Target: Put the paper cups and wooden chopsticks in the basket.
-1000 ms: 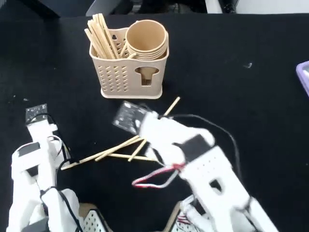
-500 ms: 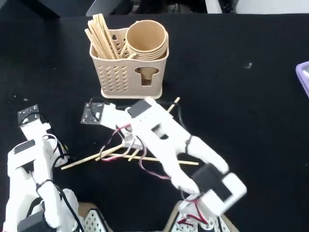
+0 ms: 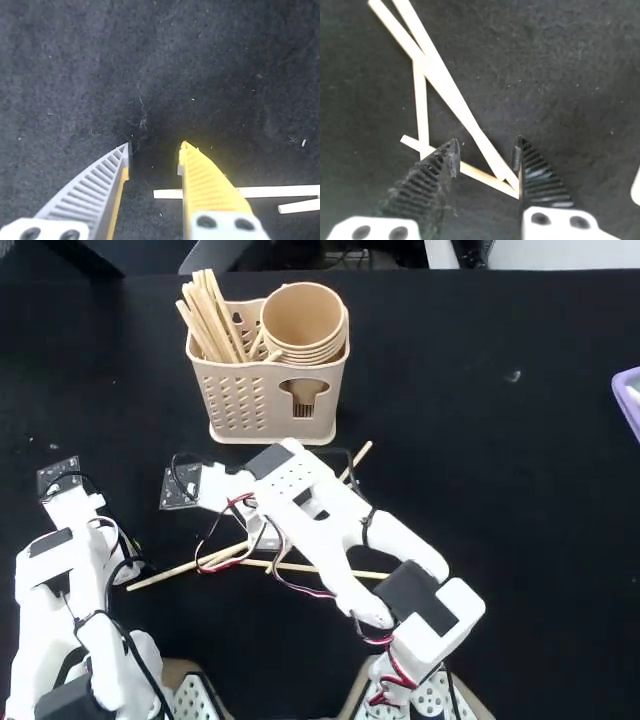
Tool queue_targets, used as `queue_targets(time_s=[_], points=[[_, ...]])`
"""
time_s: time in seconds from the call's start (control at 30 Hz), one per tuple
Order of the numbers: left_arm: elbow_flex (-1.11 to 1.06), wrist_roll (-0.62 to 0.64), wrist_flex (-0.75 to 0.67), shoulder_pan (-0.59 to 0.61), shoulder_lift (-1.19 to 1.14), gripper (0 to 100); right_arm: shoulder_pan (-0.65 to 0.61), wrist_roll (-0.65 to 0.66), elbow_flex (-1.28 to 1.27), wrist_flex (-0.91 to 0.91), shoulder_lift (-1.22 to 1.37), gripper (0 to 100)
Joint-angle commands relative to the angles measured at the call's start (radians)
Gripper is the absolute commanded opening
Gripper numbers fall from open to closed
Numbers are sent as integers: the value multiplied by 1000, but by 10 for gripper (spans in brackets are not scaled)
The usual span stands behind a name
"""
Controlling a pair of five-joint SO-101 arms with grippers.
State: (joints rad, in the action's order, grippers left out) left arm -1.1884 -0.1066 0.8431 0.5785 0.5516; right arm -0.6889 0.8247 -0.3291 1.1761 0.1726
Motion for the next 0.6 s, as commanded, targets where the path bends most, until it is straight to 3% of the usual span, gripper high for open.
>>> queue_targets(time_s=[0.0,0.17,0.33,0.57], points=[[28,8,-15,28,-11,164,-15,17,70,58,-28,181],[27,8,-15,28,-12,164,-55,75,71,49,25,181],[25,6,-14,28,-12,164,-6,77,163,11,159,181],[25,6,-15,28,-12,164,0,77,305,144,300,167]])
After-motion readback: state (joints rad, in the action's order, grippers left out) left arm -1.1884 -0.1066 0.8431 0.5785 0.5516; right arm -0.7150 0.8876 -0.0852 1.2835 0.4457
